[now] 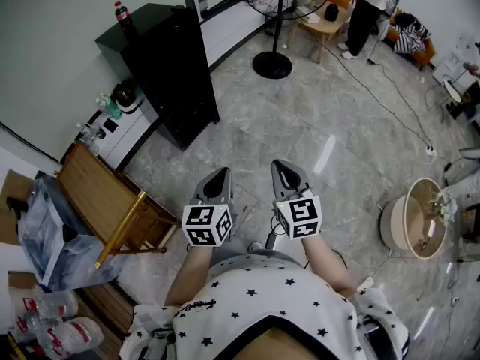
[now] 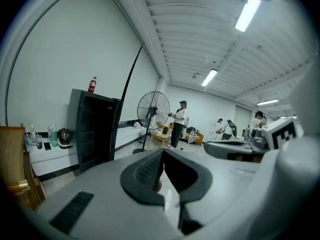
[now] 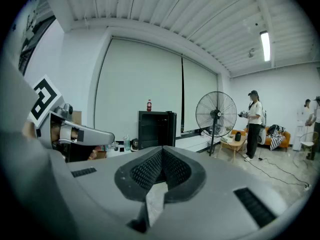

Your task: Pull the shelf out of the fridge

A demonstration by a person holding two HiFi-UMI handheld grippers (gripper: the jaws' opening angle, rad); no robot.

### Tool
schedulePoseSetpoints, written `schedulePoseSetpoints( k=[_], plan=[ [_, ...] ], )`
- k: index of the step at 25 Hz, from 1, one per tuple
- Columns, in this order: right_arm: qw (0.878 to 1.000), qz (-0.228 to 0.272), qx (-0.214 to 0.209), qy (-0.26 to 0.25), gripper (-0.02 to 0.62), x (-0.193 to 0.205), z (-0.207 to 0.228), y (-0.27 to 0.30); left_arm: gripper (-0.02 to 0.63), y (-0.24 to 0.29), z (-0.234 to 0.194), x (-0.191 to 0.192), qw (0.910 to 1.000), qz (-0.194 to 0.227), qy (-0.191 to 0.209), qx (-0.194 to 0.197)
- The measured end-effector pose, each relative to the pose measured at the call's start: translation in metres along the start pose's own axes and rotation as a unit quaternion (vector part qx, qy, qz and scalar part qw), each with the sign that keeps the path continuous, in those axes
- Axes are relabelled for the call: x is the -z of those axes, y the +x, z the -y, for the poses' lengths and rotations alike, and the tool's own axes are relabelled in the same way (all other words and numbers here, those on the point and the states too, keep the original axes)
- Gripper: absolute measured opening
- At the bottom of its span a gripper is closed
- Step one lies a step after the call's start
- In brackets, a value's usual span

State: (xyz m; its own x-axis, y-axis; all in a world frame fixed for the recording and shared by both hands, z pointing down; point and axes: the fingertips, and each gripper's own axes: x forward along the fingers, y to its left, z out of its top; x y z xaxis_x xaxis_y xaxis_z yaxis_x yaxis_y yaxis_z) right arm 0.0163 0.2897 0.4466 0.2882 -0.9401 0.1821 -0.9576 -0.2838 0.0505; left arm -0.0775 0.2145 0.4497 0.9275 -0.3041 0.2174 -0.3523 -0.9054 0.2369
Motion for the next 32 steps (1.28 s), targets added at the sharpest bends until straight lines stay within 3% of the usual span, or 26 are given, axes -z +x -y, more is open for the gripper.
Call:
schedulePoseSetpoints(
  k=[9, 19, 32],
  plan=[
    [1.0, 0.002, 0.002, 0.008, -0.008, 0.002, -0.027, -0.027, 0.012, -0.045, 0.0, 0.0, 0.9997, 0.019, 0.002, -0.011],
    [1.0, 0.019, -0.005, 0.008, -0.008, -0.002, -0.027, -0.046, 0.012, -0.057, 0.009, 0.011, 0.9995, 0.024, -0.007, -0.02],
    [0.998, 0.004, -0.058, 0.028, -0.008, 0.009, -0.036, -0.019, 0.012, -0.052, -0.01, 0.018, 0.998, 0.014, -0.022, -0.058]
  ],
)
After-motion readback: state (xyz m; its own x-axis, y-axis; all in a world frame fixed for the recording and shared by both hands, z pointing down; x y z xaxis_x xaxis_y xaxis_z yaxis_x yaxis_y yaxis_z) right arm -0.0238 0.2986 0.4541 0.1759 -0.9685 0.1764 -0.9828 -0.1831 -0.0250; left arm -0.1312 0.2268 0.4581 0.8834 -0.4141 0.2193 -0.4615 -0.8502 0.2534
